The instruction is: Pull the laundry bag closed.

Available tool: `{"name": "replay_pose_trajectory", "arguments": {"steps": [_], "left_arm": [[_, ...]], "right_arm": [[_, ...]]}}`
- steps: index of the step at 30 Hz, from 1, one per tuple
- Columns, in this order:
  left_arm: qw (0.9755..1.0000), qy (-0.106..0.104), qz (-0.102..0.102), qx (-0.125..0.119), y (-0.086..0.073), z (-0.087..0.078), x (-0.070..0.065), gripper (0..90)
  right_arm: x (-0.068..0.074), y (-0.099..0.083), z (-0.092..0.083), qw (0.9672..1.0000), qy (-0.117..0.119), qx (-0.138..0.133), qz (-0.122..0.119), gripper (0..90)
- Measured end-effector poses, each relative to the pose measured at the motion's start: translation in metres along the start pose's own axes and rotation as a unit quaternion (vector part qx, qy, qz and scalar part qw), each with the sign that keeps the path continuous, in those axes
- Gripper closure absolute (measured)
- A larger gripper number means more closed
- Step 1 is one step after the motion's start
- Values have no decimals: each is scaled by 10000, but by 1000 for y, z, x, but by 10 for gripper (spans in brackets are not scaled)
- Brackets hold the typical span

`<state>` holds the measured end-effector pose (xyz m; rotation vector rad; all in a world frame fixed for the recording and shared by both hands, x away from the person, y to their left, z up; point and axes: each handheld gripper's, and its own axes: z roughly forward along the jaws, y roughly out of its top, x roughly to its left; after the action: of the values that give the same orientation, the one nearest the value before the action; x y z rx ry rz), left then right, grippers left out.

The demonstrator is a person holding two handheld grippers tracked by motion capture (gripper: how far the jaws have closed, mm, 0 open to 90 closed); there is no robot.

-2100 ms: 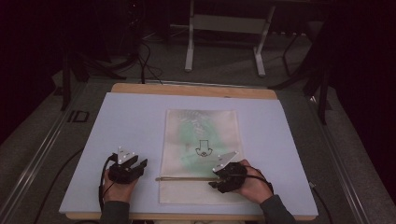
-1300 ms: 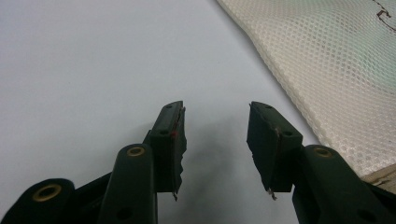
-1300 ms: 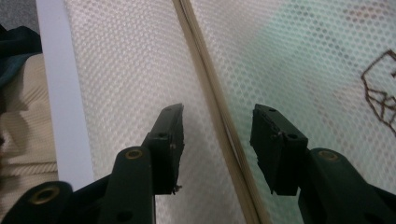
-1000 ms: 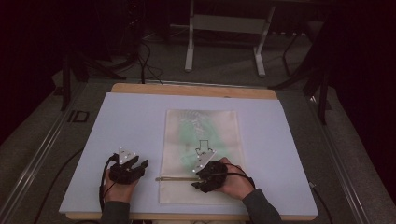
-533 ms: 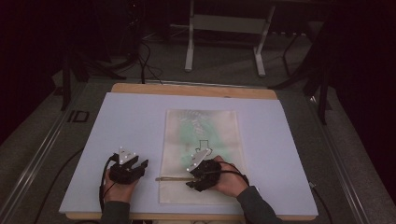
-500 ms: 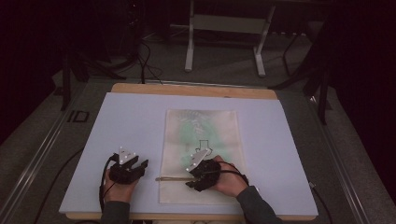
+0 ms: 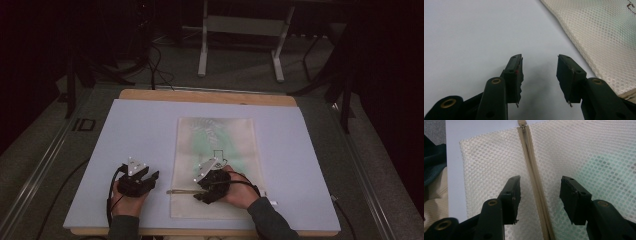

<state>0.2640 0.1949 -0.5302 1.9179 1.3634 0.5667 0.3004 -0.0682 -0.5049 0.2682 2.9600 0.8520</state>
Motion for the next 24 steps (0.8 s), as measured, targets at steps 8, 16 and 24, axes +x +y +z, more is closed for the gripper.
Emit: {"name": "replay_pose_trajectory", "arguments": {"steps": [8,16,24], "left_arm": [[10000,-4,-9,3,0,0,0,552],[10000,-3,-25,-9,0,0,1,551],[10000,-4,-26,-16,0,-1,1,551]], "right_arm": [[2,8,4,10000,6,34,-78,538],[4,17,11,9998,96,33,-175,616],[7,28,18,9995,163,20,-258,646]]}}
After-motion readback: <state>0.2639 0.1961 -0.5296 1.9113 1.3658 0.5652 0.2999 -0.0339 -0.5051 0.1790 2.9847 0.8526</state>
